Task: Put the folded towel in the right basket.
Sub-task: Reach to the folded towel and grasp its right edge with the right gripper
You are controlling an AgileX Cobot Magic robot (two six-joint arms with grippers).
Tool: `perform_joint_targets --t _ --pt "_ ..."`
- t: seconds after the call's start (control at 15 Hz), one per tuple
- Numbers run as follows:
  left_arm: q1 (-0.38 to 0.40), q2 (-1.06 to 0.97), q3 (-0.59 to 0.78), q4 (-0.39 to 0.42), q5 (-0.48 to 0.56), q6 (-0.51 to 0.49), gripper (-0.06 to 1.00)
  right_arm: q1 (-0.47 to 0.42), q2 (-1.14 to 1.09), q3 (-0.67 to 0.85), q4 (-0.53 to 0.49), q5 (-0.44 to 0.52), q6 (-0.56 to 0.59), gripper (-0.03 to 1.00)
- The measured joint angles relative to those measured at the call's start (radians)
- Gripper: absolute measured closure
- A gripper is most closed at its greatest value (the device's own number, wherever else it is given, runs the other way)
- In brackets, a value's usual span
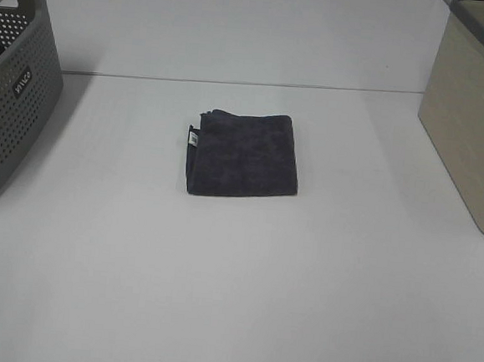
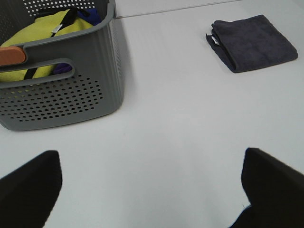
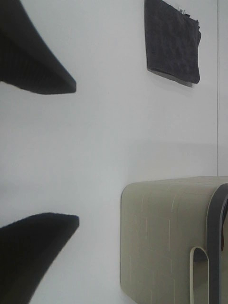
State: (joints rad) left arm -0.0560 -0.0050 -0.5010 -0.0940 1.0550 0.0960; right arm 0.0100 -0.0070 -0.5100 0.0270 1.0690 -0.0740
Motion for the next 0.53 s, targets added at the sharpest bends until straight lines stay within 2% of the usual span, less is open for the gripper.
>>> perform_joint_targets --t 0.53 --pt "0.0 0.0 0.0 0.0 0.0 0.0 -0.03 0.0 0.0 0.0 0.0 0.0 0.0 0.29"
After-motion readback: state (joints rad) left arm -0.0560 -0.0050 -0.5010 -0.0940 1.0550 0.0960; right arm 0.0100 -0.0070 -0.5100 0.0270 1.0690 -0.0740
